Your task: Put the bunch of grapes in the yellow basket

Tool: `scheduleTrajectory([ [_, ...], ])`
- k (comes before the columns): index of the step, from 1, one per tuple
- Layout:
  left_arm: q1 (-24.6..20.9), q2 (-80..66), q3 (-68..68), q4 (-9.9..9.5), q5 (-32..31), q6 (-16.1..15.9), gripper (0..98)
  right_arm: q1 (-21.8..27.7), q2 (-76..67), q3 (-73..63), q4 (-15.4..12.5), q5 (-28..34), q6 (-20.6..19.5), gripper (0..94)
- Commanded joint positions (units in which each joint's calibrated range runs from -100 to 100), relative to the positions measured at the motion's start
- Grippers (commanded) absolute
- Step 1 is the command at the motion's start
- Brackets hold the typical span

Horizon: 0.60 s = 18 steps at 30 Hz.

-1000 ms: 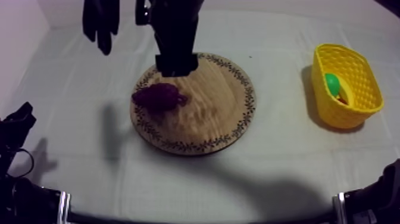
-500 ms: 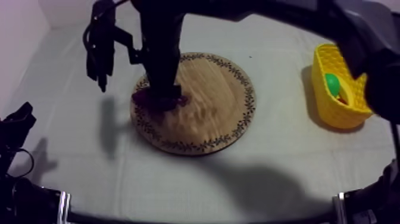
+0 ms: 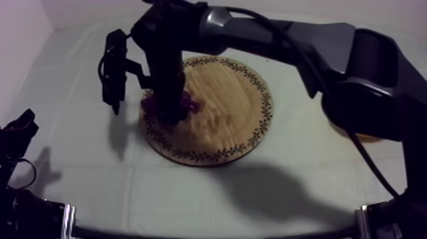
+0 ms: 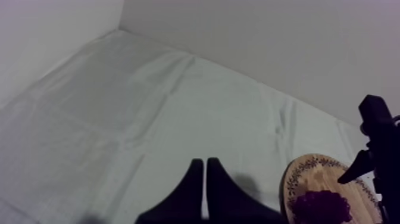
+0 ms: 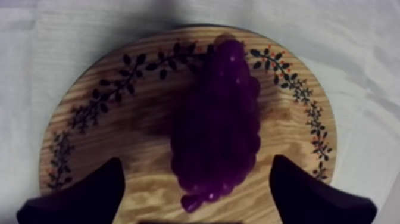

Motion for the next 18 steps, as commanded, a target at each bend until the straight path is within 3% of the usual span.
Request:
scheduleTrajectory([
  [1,0.02,0.02,-0.04,0.01,0.0,-0.01,0.0,0.01,1.59,-1.39,0.18,0.36,-0.11,74.0],
  [11,0.02,0.02,-0.04,0.01,0.0,-0.01,0.0,0.31,7.34,-6.19,0.79,0.68,-0.9,68.9],
  [18,0.02,0.02,-0.04,0.01,0.0,-0.01,0.0,0.29,9.55,-8.93,1.03,0.55,-1.43,49.5],
])
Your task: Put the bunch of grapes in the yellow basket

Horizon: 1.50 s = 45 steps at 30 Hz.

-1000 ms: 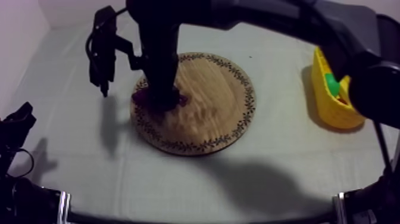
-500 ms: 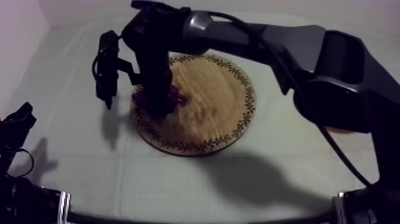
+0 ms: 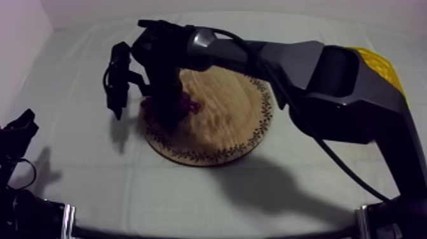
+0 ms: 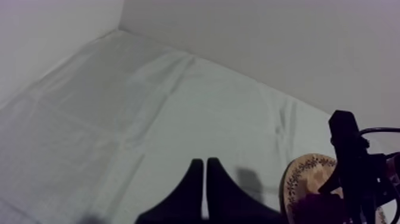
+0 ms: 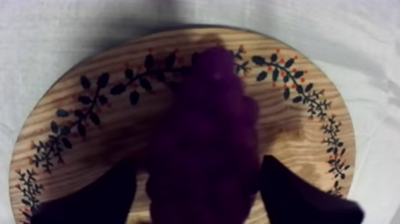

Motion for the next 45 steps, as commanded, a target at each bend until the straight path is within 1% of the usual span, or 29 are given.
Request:
scheduleTrajectory([
  [1,0.02,0.02,-0.04,0.01,0.0,-0.01,0.0,-0.1,0.32,-0.4,0.0,-0.01,-0.05,46.4],
  [4,0.02,0.02,-0.04,0.01,0.0,-0.01,0.0,-0.21,0.78,-0.83,0.14,-0.2,-0.51,37.8],
  [6,0.02,0.02,-0.04,0.01,0.0,-0.01,0.0,-0.25,0.87,-0.94,0.25,-0.28,-0.76,34.0],
  [11,0.02,0.02,-0.04,0.01,0.0,-0.01,0.0,-0.09,-0.63,-0.5,0.29,-0.4,-1.06,30.1],
  [19,0.02,0.02,-0.04,0.01,0.0,-0.01,0.0,0.92,-8.95,1.94,-0.12,0.3,-0.5,29.6],
  [30,0.02,0.02,-0.04,0.01,0.0,-0.01,0.0,1.83,-25.47,12.77,-0.19,-0.26,0.59,30.1],
  [36,0.02,0.02,-0.04,0.01,0.0,-0.01,0.0,2.27,-32.07,15.88,-0.1,0.83,1.09,30.2],
  [41,0.02,0.02,-0.04,0.01,0.0,-0.01,0.0,3.01,-35.73,18.58,0.36,1.28,0.52,30.6],
  [45,0.02,0.02,-0.04,0.01,0.0,-0.01,0.0,4.72,-38.31,22.49,0.74,1.36,-0.4,31.5],
])
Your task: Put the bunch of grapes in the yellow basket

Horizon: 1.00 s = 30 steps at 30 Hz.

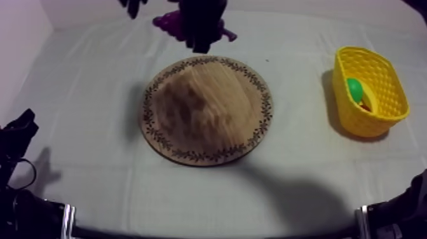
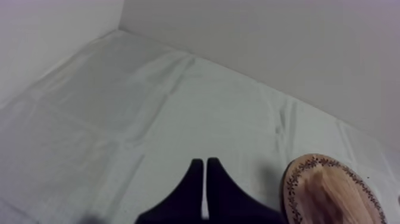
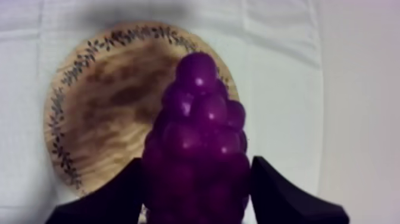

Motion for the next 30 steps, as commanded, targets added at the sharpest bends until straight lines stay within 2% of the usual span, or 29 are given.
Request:
scheduleTrajectory([
  [1,0.02,0.02,-0.04,0.01,0.0,-0.01,0.0,1.06,-1.34,2.59,0.25,-0.23,-0.62,31.7],
  [13,0.02,0.02,-0.04,0.01,0.0,-0.01,0.0,11.22,-9.97,13.87,0.13,1.1,-4.01,33.0],
  [30,0.02,0.02,-0.04,0.01,0.0,-0.01,0.0,27.57,-20.98,31.18,-0.88,1.38,-4.62,33.7],
])
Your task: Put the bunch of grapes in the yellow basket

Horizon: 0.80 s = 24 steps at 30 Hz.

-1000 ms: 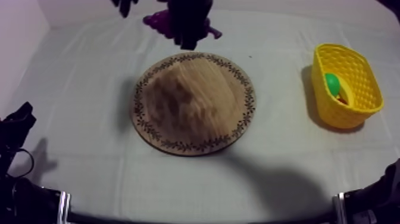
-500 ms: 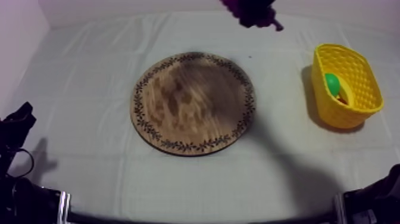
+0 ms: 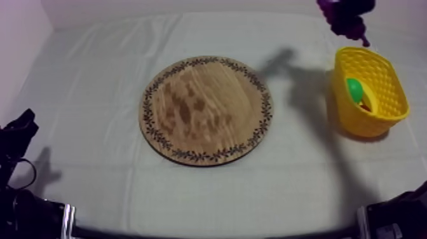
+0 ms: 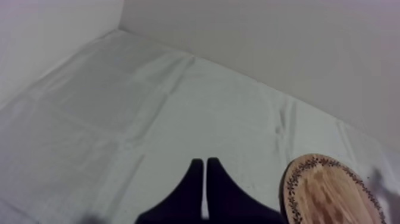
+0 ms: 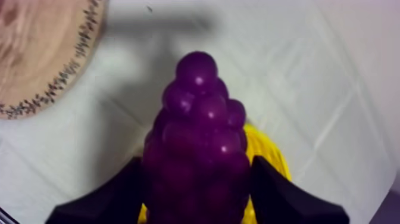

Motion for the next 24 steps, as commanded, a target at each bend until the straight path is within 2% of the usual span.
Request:
scheduleTrajectory([
  [1,0.02,0.02,-0.04,0.01,0.0,-0.01,0.0,2.86,-0.77,1.8,0.04,-0.34,-0.07,33.8],
  [12,0.02,0.02,-0.04,0.01,0.0,-0.01,0.0,9.21,-2.84,6.59,0.82,-1.44,-0.14,33.9],
  [24,0.02,0.02,-0.04,0.01,0.0,-0.01,0.0,10.6,2.0,10.63,0.91,-3.79,-1.5,34.8],
])
